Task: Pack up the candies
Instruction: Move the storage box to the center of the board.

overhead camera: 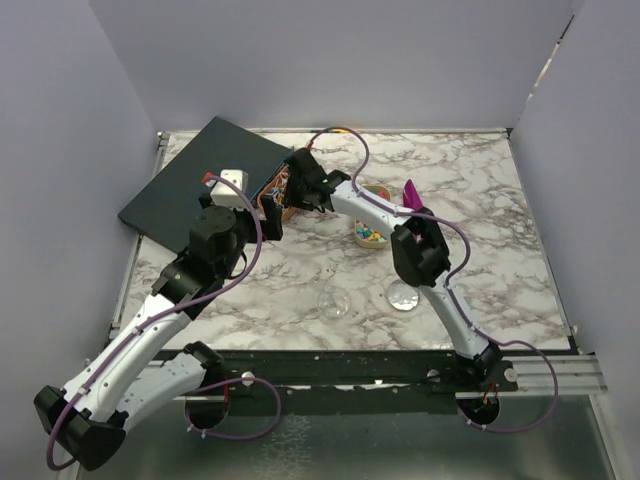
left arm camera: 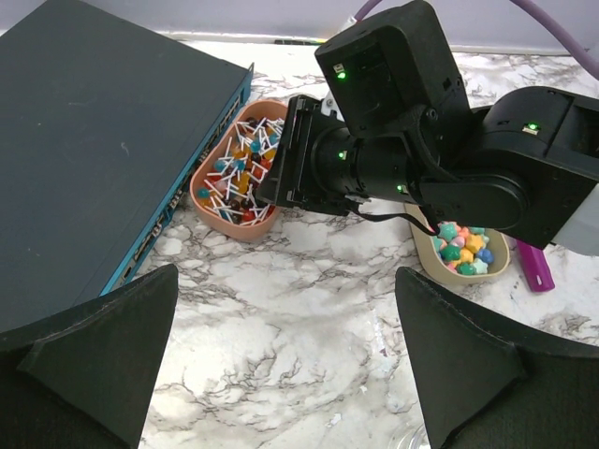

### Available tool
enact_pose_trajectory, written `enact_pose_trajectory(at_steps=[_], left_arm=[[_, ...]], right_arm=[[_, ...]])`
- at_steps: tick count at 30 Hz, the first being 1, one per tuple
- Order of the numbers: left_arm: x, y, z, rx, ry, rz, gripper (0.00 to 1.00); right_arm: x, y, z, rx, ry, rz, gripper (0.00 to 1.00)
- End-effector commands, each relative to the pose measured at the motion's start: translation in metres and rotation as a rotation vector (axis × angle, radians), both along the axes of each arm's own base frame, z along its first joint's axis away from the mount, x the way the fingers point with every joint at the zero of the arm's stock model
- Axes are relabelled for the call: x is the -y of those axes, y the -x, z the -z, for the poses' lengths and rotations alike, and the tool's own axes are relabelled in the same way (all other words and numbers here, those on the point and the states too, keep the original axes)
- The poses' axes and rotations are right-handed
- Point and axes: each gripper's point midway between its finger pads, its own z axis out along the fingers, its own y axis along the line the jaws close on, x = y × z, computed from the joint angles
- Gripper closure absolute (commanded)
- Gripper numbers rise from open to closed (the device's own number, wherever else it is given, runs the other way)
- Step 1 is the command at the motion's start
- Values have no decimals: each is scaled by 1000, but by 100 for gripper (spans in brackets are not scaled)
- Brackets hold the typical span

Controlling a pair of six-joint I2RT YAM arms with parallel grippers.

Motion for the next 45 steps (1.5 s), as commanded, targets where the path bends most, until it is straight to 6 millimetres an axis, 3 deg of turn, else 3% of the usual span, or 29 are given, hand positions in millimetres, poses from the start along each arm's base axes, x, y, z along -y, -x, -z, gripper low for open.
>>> enact_pose_trajectory(at_steps=[1, 10, 22, 35, 45], left_arm=[[-2, 2, -5, 15, 12, -2, 1], [-2, 3, -7, 19, 13, -1, 1], [-2, 4, -7, 20, 12, -1, 1], [-1, 3, -5, 14, 10, 2, 1], [1, 2, -1, 2, 5, 5, 1]], right_arm=[[0, -1, 17, -22, 32, 22, 57], [12, 0, 34, -34, 91, 50, 64], [20, 0, 27, -9, 109, 55, 99], [57, 13, -2, 58, 206, 63, 99], [97, 45, -16, 73, 260, 49, 100]])
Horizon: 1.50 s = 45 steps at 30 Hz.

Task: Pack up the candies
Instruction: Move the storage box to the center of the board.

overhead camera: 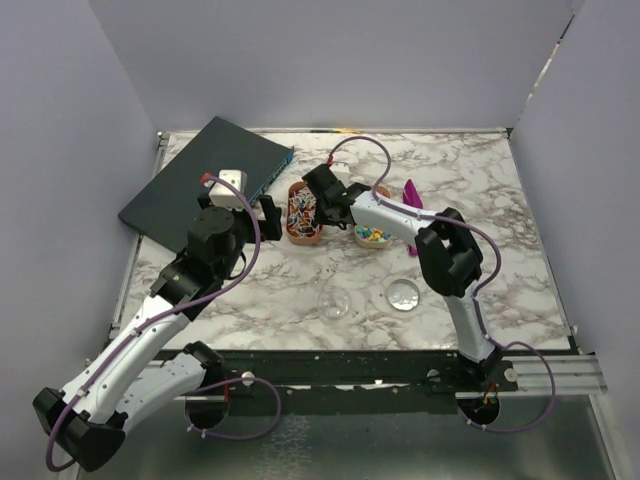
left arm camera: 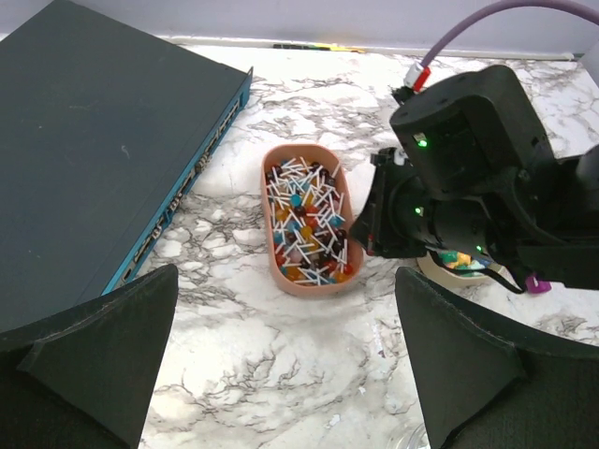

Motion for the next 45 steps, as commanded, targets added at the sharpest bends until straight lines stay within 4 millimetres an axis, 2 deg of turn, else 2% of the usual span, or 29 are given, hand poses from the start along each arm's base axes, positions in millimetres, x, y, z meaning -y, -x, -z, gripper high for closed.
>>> enact_pose_trajectory(at_steps=[1, 12, 27, 32, 39, 41, 44, 45], left_arm=[[2, 0, 3, -10, -1, 4, 1], [3, -2, 7, -21, -11, 1, 1], [0, -2, 6, -15, -13, -10, 1], [-1, 0, 2, -3, -2, -7, 1], [2, -2, 8, -20, -12, -4, 1], [2, -3, 9, -25, -12, -3, 1], [3, -4, 11, -31, -17, -5, 1], [3, -4, 12, -33, -19, -5, 1]], right_arm=[[16, 8, -27, 61, 1, 11, 100], [49, 28, -24, 66, 55, 35, 99], [78, 26, -29, 92, 102, 82, 100], [77, 28, -24, 76, 100, 76, 99], [76, 31, -21, 59, 91, 72, 99], [76, 31, -23, 62, 86, 70, 96], [74, 31, -32, 70, 80, 57, 81], [74, 30, -38, 76, 78, 54, 80]])
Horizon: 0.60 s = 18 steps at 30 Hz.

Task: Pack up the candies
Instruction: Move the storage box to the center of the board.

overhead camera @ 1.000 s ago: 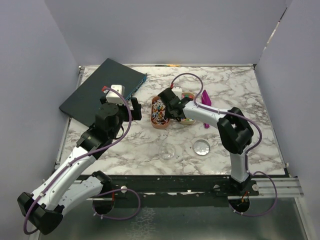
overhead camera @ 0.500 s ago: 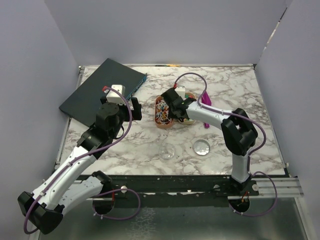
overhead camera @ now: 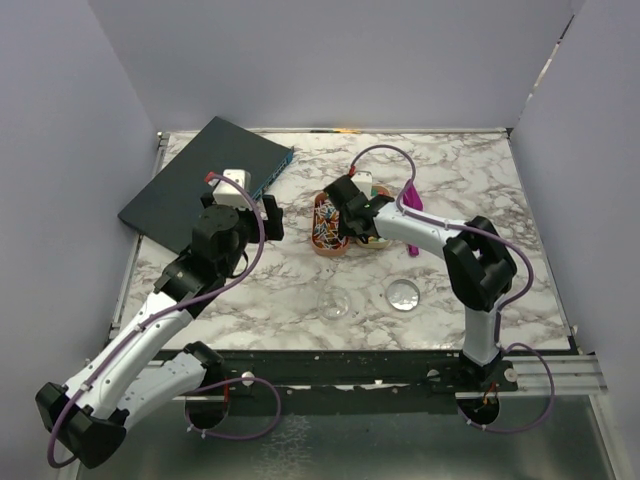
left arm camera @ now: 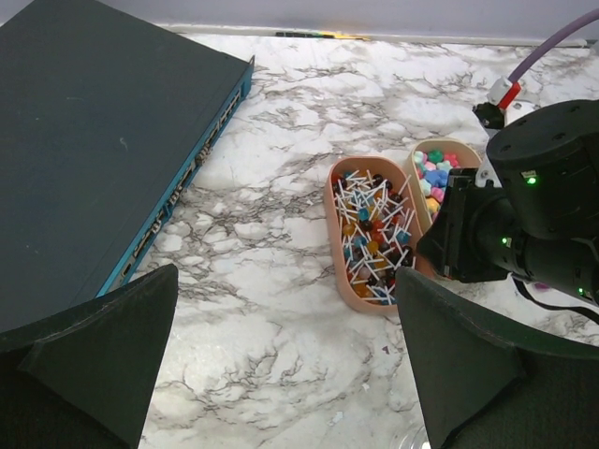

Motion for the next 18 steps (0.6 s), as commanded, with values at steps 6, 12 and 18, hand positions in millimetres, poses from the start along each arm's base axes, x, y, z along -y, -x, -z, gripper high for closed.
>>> enact_pose_trajectory(at_steps=[6, 12, 18], left_arm=[[-1, -2, 7, -15, -13, -17, 1], [0, -3, 8, -19, -17, -13, 1], [0, -2, 6, -15, -12, -8, 1]], right_arm=[[-1, -10, -71, 128, -69, -10, 69], [16, -8, -110, 201, -32, -18, 63], [54, 0, -137, 265, 71, -8, 52]])
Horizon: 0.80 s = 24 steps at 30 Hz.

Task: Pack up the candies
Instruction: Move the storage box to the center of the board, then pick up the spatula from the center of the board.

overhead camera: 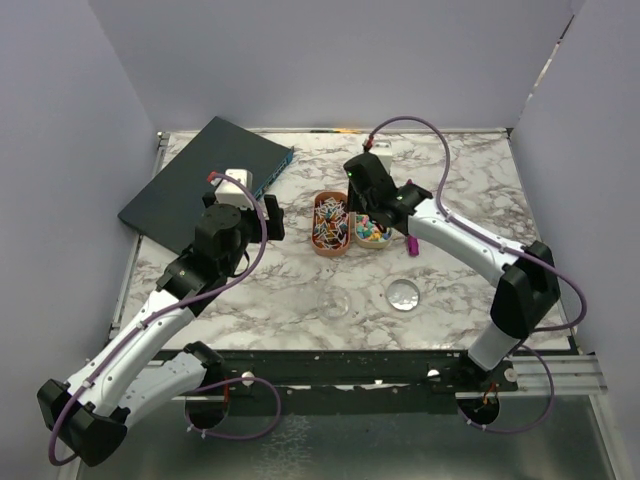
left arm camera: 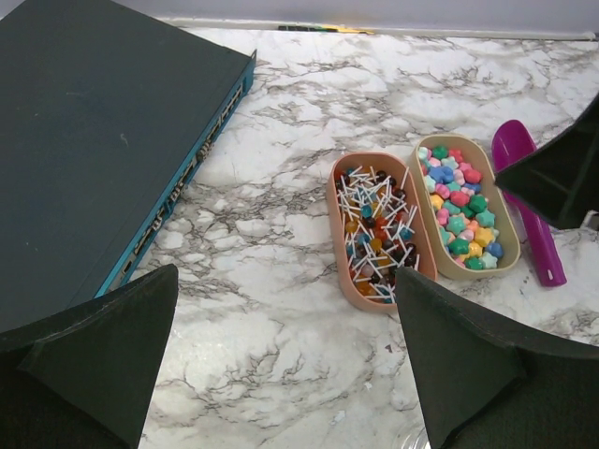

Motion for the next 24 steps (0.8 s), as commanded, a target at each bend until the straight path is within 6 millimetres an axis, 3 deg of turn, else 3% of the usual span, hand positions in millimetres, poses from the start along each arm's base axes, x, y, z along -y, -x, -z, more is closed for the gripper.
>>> enact_pose_trajectory(at_steps=[1, 6, 7, 9, 16, 24], left_arm=[[-1, 1, -1, 3, 1, -4, 1], [-2, 4, -5, 16, 8, 0, 1], [-2, 5, -7, 22, 14, 0, 1], [-2, 5, -7, 22, 15, 3, 1], [-1, 5, -8, 22, 17, 8, 1], [0, 6, -8, 21, 18, 14, 1]], right_arm=[[44, 7, -23, 53, 132, 36, 51], [91, 18, -18, 28, 213, 87, 51], [117, 23, -9, 2, 210, 116, 46], [127, 26, -1, -22, 178, 115, 46], [152, 28, 50, -146, 81, 150, 40], [145, 18, 99, -251, -11, 128, 34]])
